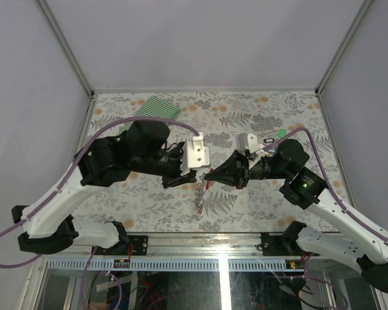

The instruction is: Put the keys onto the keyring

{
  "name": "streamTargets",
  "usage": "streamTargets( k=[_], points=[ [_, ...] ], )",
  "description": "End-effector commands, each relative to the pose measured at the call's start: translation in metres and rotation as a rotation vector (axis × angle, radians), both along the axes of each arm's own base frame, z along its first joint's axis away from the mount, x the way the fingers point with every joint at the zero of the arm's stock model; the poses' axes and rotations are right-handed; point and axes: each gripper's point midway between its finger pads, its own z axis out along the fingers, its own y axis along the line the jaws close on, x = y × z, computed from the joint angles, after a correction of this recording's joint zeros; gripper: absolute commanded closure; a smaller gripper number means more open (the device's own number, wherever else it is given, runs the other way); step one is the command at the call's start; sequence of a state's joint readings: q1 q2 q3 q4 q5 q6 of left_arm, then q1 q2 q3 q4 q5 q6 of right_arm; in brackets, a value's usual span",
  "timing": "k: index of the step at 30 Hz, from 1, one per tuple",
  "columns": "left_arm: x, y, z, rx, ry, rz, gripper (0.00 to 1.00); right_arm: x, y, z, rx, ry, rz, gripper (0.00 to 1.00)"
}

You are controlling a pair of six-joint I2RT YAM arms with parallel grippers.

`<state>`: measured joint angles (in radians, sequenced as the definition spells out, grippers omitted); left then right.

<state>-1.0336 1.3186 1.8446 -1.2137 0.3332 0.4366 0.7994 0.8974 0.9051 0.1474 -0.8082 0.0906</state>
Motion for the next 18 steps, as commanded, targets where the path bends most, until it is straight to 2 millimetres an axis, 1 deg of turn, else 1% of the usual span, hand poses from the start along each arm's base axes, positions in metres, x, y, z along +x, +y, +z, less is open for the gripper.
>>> streamTargets(
  k=[1, 6, 9, 12, 18],
  points=[
    [-0.004, -0.008, 0.051, -0.287, -0.118, -0.010, 0.69, -0.017, -0.014, 0.054, 0.119, -0.111, 0.009, 1.00],
    [-0.019, -0.001, 0.075, -0.504, -0.169, -0.034, 0.64, -0.033, -0.023, 0.075, 0.150, -0.156, 0.055, 1.00],
    [-0.025, -0.003, 0.079, -0.592, -0.172, -0.052, 0.62, -0.044, -0.027, 0.084, 0.167, -0.177, 0.101, 1.00],
    [-0.026, -0.006, 0.079, -0.649, -0.172, -0.057, 0.61, -0.052, -0.030, 0.092, 0.181, -0.190, 0.136, 1.00],
    [-0.031, -0.018, 0.081, -0.683, -0.163, -0.120, 0.61, -0.060, -0.031, 0.100, 0.203, -0.191, 0.180, 1.00]
  ],
)
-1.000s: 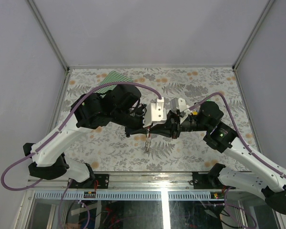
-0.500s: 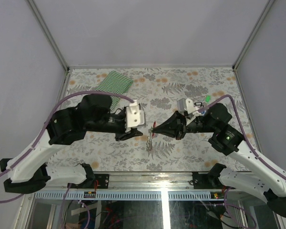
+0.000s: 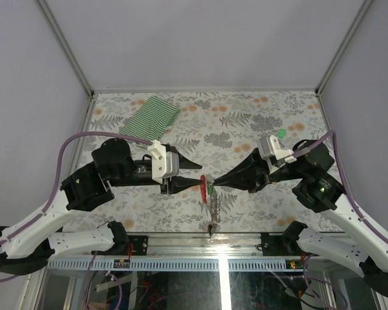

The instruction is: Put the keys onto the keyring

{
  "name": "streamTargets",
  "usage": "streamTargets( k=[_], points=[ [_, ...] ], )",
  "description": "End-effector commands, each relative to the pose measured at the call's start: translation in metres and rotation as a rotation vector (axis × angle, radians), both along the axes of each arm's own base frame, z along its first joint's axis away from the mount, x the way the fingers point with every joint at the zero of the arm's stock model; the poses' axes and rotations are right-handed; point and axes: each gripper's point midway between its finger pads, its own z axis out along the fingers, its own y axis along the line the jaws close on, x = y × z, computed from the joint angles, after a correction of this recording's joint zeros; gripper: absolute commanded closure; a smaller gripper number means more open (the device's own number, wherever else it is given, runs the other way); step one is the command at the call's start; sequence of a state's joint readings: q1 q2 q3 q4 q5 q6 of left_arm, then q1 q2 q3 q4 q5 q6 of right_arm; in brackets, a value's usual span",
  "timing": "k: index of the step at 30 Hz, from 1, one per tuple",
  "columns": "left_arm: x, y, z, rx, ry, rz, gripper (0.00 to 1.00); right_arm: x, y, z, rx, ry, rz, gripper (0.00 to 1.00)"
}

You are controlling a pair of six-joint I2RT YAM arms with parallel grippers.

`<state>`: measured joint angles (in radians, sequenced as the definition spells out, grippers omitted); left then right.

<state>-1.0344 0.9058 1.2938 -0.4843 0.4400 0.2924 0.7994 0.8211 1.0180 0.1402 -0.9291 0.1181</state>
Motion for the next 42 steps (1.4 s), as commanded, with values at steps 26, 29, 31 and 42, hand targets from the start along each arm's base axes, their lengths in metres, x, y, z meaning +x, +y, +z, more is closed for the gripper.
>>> streamTargets(
  k=[26, 29, 31, 42],
  points=[
    [-0.019, -0.026, 0.022, -0.123, -0.036, -0.174, 0.63, -0.012, -0.017, 0.053, 0.162, -0.094, -0.036, 1.00],
    [-0.016, -0.026, 0.023, -0.138, -0.040, -0.159, 0.64, -0.012, -0.017, 0.054, 0.163, -0.093, -0.036, 1.00],
    [-0.015, -0.027, 0.024, -0.144, -0.040, -0.157, 0.66, -0.013, -0.017, 0.054, 0.166, -0.092, -0.033, 1.00],
    [-0.010, -0.033, 0.032, -0.212, -0.037, -0.143, 0.62, -0.014, -0.016, 0.051, 0.161, -0.085, -0.015, 1.00]
  ],
)
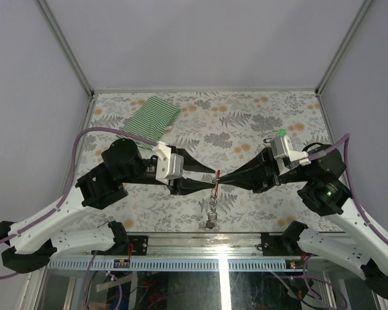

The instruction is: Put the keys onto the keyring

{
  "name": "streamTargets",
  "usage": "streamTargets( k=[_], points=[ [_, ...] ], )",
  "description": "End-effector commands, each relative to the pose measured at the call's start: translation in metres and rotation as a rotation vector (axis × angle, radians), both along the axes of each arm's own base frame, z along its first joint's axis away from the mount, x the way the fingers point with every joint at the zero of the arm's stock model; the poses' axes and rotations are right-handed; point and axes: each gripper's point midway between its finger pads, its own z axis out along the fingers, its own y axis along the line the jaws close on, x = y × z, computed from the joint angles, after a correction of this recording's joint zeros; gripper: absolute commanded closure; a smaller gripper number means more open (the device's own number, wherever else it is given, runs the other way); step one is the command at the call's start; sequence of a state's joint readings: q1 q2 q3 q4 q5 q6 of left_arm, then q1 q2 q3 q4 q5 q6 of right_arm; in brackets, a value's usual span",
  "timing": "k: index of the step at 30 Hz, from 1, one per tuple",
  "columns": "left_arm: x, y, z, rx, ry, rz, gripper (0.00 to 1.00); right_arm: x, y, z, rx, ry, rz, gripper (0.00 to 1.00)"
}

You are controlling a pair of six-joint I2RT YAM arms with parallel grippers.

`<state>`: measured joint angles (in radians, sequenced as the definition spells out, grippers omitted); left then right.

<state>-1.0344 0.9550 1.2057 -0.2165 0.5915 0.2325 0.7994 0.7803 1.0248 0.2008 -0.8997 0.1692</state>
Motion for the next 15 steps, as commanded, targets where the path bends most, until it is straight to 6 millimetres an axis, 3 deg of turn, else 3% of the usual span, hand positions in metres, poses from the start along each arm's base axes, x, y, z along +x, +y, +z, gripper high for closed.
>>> streamTargets(
  k=[1, 9, 15],
  points=[
    [-0.001, -0.002, 0.024, -0.101, -0.027, 0.000, 0.62, -0.007, -0.006, 0.027, 0.085, -0.066, 0.004, 1.00],
    [-0.019, -0.006, 0.019, -0.074, -0.019, -0.123, 0.61, -0.005, -0.006, 0.025, 0.083, -0.066, -0.013, 1.00],
    [-0.022, -0.009, 0.013, -0.043, -0.007, -0.151, 0.60, -0.004, -0.006, 0.025, 0.082, -0.067, -0.020, 1.00]
  ],
)
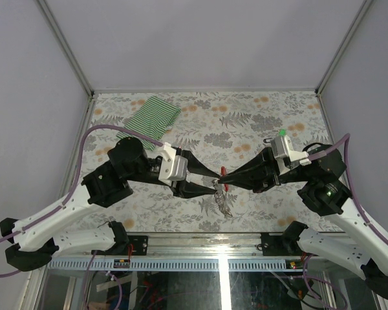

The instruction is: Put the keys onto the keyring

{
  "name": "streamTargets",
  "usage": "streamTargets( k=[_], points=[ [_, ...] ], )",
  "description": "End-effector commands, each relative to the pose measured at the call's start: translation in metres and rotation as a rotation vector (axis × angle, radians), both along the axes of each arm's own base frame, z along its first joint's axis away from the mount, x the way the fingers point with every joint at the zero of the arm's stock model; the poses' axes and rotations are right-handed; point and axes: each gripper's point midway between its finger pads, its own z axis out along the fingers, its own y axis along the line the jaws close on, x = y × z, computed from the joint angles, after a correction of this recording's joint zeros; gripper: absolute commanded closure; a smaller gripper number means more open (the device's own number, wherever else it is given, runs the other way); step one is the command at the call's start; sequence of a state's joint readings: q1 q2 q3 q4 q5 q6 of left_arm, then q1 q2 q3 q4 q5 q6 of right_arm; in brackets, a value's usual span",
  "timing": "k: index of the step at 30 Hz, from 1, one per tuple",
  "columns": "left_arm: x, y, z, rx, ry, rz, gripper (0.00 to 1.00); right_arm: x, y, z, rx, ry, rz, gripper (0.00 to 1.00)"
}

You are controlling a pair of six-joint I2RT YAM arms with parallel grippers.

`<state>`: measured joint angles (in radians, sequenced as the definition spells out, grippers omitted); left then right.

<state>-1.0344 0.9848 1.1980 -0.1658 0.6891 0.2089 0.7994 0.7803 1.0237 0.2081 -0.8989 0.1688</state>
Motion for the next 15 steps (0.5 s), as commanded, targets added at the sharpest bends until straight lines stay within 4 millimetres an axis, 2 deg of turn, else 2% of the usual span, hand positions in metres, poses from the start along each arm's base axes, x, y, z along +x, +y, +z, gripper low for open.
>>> streamTargets(
  k=[1, 15],
  points=[
    [-0.008, 0.000, 0.015, -0.037, -0.018, -0.048, 0.61, -0.004, -0.006, 0.024, 0.077, -0.063, -0.020, 1.00],
    [0.006, 0.007, 0.019, -0.062, -0.028, 0.064, 0.95, -0.002, -0.009, 0.026, 0.081, -0.066, -0.045, 1.00]
  ],
)
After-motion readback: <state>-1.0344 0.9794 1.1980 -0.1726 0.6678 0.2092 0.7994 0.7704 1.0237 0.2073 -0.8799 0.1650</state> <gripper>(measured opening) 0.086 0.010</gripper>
